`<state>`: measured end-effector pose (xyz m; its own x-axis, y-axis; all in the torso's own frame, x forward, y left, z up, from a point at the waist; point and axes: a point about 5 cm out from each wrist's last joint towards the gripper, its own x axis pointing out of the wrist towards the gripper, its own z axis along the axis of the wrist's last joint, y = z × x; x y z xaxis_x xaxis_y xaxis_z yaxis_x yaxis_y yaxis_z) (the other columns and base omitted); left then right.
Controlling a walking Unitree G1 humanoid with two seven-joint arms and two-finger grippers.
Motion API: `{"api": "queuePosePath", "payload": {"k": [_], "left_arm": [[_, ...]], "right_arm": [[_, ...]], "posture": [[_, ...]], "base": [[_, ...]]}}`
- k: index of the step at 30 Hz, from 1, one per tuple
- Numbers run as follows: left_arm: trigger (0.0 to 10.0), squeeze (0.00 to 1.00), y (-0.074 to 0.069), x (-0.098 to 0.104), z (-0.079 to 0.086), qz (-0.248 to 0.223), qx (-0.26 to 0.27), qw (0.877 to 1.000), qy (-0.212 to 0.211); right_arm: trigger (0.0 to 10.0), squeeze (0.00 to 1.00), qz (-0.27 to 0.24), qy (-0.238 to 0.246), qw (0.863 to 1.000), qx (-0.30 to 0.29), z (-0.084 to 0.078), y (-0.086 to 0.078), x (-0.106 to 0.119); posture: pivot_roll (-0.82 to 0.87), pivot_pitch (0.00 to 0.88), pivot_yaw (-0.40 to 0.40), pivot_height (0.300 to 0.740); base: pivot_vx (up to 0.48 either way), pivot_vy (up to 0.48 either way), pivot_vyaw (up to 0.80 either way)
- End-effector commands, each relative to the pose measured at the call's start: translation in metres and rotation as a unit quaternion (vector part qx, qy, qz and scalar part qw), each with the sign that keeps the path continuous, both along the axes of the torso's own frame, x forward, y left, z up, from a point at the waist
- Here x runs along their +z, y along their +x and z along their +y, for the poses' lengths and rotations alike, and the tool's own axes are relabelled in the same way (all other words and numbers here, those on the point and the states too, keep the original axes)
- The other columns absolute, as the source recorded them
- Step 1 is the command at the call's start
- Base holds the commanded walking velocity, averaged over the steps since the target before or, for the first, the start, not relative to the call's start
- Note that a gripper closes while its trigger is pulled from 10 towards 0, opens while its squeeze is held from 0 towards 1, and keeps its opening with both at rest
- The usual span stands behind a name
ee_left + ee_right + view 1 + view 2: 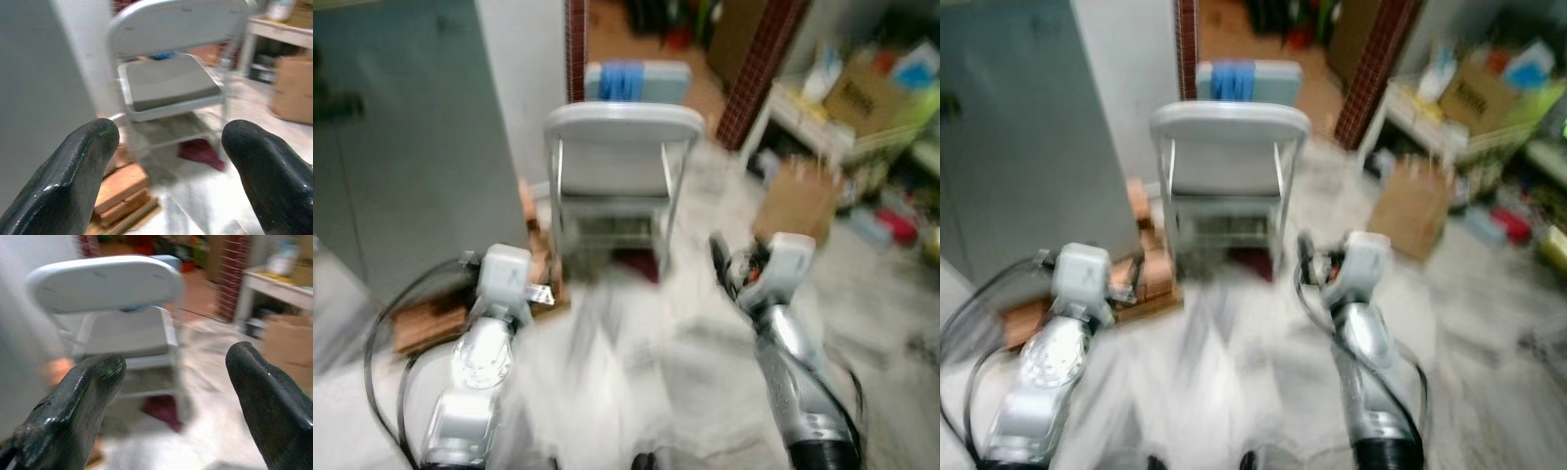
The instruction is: Restocking fridge
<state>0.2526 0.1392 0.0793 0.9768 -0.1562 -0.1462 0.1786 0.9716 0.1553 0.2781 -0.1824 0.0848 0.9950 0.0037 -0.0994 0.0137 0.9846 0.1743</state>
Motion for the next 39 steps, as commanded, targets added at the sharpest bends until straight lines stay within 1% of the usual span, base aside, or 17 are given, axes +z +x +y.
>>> {"api": "queuePosePath", "payload": {"k": [1, 7, 8, 10, 14, 17, 18, 20, 22, 27, 28, 32, 39], "left_arm": [[10.0, 0.0, 0.0, 0.001, 0.012, -0.001, 0.015, 1.0, 0.013], [10.0, 0.0, -0.002, 0.002, 0.019, 0.001, 0.009, 1.0, 0.026], [10.0, 0.0, -0.001, 0.003, 0.022, 0.0, 0.01, 0.999, 0.03], [10.0, 0.0, 0.001, 0.004, 0.022, -0.001, 0.011, 0.999, 0.031], [10.0, 0.0, 0.002, 0.008, 0.019, -0.005, -0.01, 0.999, 0.033], [10.0, 0.0, 0.003, 0.007, 0.018, -0.007, -0.024, 0.999, 0.044], [10.0, 0.0, 0.003, 0.008, 0.018, -0.008, -0.028, 0.998, 0.047], [10.0, 0.0, 0.005, 0.011, 0.018, -0.013, -0.033, 0.998, 0.049], [10.0, 0.0, 0.008, 0.012, 0.02, -0.015, -0.035, 0.998, 0.051], [10.0, 0.0, 0.011, 0.014, 0.017, -0.016, -0.043, 0.998, 0.042], [10.0, 0.0, 0.009, 0.014, 0.015, -0.017, -0.049, 0.998, 0.039], [10.0, 0.0, 0.004, 0.011, 0.014, -0.014, -0.048, 0.998, 0.032], [10.0, 0.0, 0.002, 0.01, 0.012, -0.015, -0.046, 0.998, 0.028]], "right_arm": [[10.0, 0.0, 0.0, 0.004, 1.0, 0.001, 0.003, 0.002, 0.0], [10.0, 0.0, -0.003, 0.004, 1.0, -0.009, 0.002, 0.001, 0.001], [10.0, 0.0, -0.001, 0.006, 1.0, -0.012, 0.005, 0.0, -0.001], [10.0, 0.0, 0.012, 0.0, 1.0, -0.017, 0.009, -0.002, -0.004], [10.0, 0.0, 0.003, 0.009, 1.0, -0.011, 0.018, -0.002, -0.004], [10.0, 0.0, 0.002, 0.008, 1.0, -0.015, 0.02, -0.003, -0.006], [10.0, 0.0, 0.001, 0.006, 1.0, -0.019, 0.019, -0.003, -0.006], [10.0, 0.0, 0.0, 0.002, 0.999, -0.034, 0.015, -0.003, -0.007], [10.0, 0.0, 0.002, 0.012, 0.999, -0.034, 0.015, -0.002, -0.008], [10.0, 0.0, -0.001, 0.013, 0.999, -0.03, 0.016, 0.0, -0.007], [10.0, 0.0, 0.001, 0.012, 1.0, -0.026, 0.015, 0.0, -0.007], [10.0, 0.0, 0.003, 0.005, 1.0, -0.022, 0.011, 0.001, -0.008], [10.0, 0.0, 0.001, 0.0, 1.0, -0.018, 0.01, 0.006, -0.006]], "posture": [[0.06, 0.062, -0.063, 0.74], [0.06, 0.072, -0.048, 0.74], [0.07, 0.073, -0.041, 0.74], [0.07, 0.076, -0.035, 0.74], [0.07, 0.081, -0.017, 0.74], [0.07, 0.079, -0.007, 0.74], [0.07, 0.074, 0.008, 0.74], [0.07, 0.069, 0.014, 0.74], [0.07, 0.061, 0.02, 0.74], [0.07, 0.061, 0.007, 0.74], [0.07, 0.065, -0.003, 0.74], [0.08, 0.068, -0.019, 0.74], [0.09, 0.065, -0.038, 0.74]], "base": [[0.0, 0.472, -0.8], [0.0, 0.472, -0.8], [0.0, 0.472, -0.8], [0.0, 0.435, -0.8], [0.0, 0.346, -0.8], [0.0, 0.0, -0.8], [0.0, 0.0, -0.8], [0.0, 0.0, -0.8], [0.0, 0.0, -0.8], [0.0, 0.0, -0.8], [0.0, 0.0, -0.8], [0.0, 0.0, -0.8], [0.0, 0.0, -0.8]]}}
